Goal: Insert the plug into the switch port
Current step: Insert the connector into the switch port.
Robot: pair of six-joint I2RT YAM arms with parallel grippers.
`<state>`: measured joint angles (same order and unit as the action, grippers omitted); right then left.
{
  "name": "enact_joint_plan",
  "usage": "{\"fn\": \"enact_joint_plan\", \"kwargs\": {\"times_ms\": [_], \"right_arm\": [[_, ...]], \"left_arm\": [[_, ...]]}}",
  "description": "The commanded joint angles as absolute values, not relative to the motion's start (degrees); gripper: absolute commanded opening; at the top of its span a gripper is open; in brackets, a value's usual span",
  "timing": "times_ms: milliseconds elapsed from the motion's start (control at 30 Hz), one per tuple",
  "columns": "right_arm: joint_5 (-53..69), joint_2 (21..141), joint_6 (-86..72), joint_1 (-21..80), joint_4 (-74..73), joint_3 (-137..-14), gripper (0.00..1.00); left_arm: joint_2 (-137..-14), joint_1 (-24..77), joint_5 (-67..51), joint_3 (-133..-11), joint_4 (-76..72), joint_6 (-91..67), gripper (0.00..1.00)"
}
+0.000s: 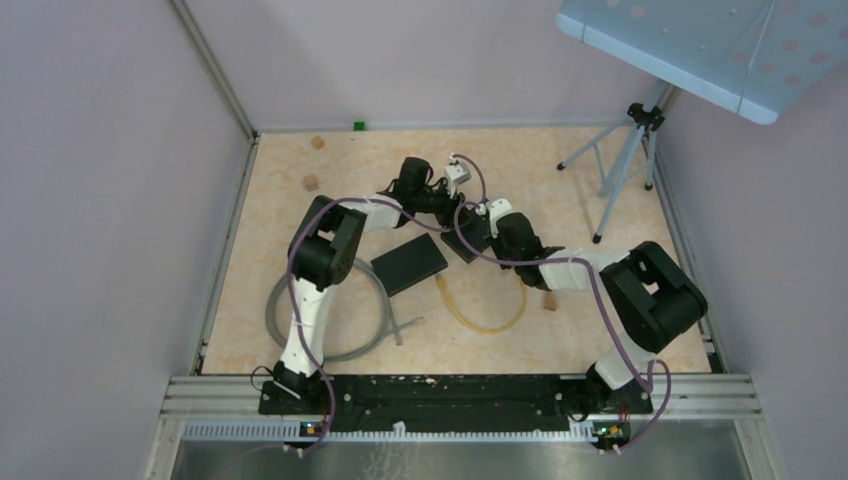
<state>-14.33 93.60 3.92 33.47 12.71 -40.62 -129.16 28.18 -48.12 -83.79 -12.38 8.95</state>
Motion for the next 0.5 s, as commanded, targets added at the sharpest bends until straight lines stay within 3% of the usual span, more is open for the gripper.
{"fn": "enact_joint_plan", "kwargs": {"times_ms": [0, 333, 467], "right_arm": [[-15.10, 93.22, -1.84, 32.50, 36.69, -45.82, 0.00], [-0.35, 84.91, 4.30, 32.52, 22.41, -40.05, 0.01], [0.26, 83.17, 2.32, 32.52, 18.69, -38.09, 0.18]], "left_arm": [[-131.70, 38.06, -67.48, -79.30, 2.80, 6.34, 0.53], [-126.89, 33.37, -57.30, -78.48, -0.45, 1.67, 0.65], [-123.07, 30.92, -52.35, -79.49, -0.71, 0.16, 0.67]]}}
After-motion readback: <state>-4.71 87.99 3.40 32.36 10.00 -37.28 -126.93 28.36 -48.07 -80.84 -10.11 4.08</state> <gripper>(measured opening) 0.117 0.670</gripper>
